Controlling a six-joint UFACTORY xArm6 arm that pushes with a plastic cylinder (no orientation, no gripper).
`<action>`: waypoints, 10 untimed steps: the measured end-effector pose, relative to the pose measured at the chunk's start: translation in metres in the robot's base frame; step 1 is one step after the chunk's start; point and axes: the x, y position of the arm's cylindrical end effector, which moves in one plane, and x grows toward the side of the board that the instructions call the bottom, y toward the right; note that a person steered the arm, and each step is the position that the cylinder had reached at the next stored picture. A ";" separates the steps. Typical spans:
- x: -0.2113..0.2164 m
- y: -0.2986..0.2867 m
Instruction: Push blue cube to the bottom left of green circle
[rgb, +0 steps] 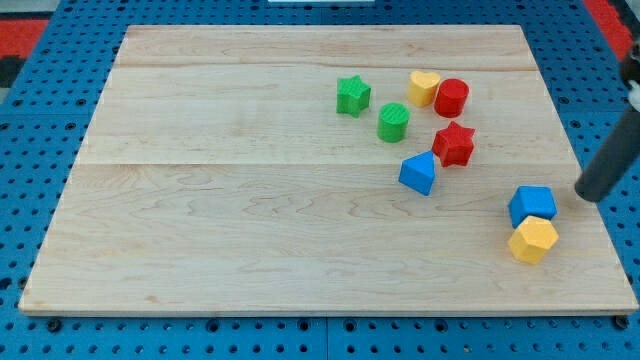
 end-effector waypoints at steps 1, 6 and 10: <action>0.032 -0.027; 0.016 -0.106; 0.017 -0.217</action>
